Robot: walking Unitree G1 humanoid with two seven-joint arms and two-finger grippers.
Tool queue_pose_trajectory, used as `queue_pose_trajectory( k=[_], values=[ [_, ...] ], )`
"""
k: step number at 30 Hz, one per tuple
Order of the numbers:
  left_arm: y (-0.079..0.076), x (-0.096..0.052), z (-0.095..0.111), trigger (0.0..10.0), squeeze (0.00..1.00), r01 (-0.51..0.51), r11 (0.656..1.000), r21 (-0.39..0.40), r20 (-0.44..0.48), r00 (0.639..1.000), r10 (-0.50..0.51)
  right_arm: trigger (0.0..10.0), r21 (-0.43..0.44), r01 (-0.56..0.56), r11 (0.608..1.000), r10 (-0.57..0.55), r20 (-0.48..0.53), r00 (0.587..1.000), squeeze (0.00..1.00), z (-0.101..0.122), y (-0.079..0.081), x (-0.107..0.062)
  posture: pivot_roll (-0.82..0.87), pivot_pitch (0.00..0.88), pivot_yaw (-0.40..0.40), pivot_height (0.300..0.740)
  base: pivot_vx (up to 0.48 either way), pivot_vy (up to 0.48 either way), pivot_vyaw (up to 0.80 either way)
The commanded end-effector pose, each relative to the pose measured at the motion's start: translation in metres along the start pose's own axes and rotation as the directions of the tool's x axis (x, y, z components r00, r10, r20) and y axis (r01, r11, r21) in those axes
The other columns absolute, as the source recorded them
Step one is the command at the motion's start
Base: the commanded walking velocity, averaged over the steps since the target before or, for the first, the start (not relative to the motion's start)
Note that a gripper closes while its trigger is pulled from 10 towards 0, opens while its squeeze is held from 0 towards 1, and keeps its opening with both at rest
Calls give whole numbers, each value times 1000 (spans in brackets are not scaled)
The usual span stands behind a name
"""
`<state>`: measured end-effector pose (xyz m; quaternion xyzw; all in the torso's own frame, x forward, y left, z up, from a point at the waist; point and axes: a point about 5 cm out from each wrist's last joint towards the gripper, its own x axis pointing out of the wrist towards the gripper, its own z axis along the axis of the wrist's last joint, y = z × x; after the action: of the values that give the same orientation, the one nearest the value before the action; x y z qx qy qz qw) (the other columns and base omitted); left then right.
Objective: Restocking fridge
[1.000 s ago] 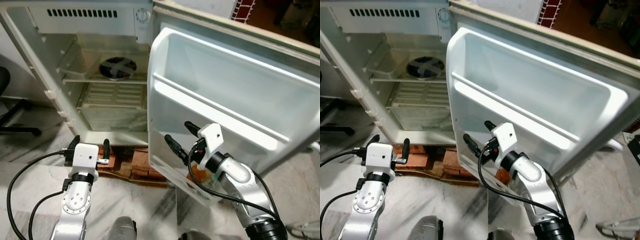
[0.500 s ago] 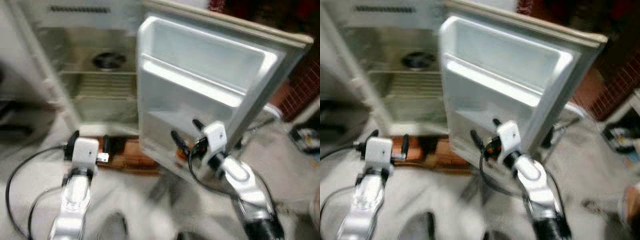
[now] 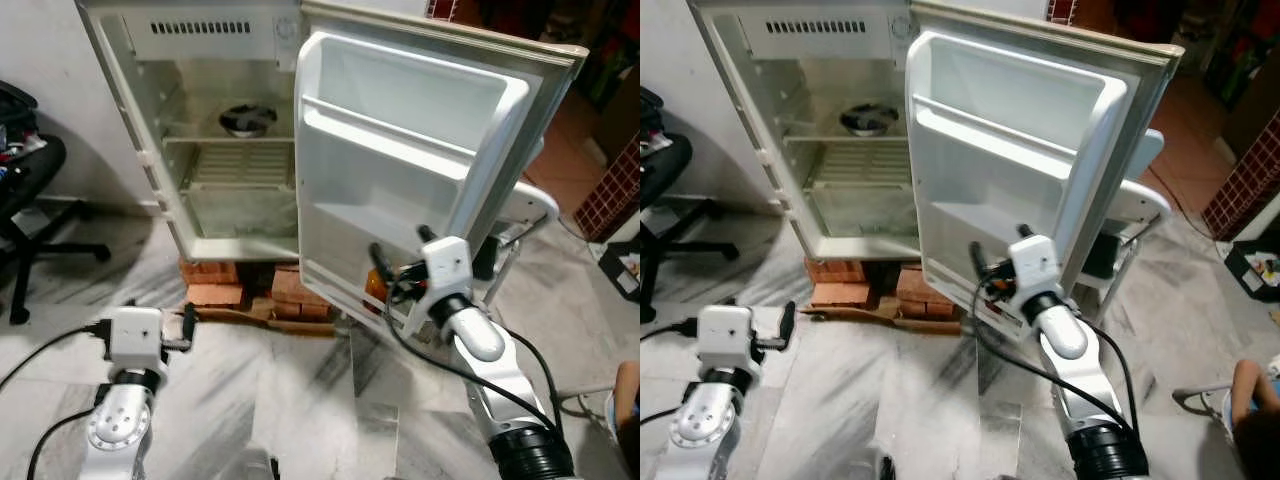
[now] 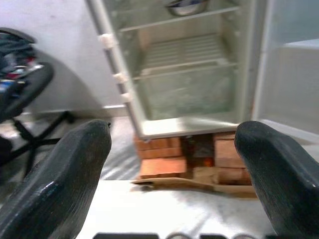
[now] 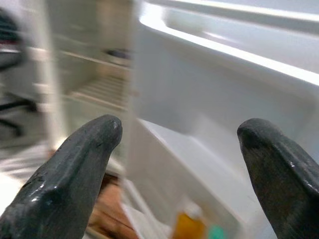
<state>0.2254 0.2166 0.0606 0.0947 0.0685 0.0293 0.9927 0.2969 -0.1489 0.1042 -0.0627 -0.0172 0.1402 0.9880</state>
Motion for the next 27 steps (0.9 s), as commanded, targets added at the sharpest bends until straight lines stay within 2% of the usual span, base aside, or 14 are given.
queue_pose_trajectory(
  k=[1,8,11,27],
  values=[
    [3,2,10,10000,0,15,1000,15,37,999,-16,10000,11,25,1000,-25,-2,1000,0,1,-2,3,32,90,-14,740,0,0,0],
    [3,6,14,10000,0,7,1000,3,61,998,-7,10000,16,50,999,-51,24,998,0,5,-3,9,31,78,-17,740,0,0,0],
    [1,9,16,10000,0,10,1000,3,68,998,-11,10000,-8,41,999,-40,46,998,0,9,-3,13,32,72,-16,740,0,-270,0],
    [-2,9,15,10000,0,22,1000,10,70,997,-23,10000,-1,16,1000,-16,61,998,0,8,2,13,32,81,-14,740,0,-433,0]
  ],
)
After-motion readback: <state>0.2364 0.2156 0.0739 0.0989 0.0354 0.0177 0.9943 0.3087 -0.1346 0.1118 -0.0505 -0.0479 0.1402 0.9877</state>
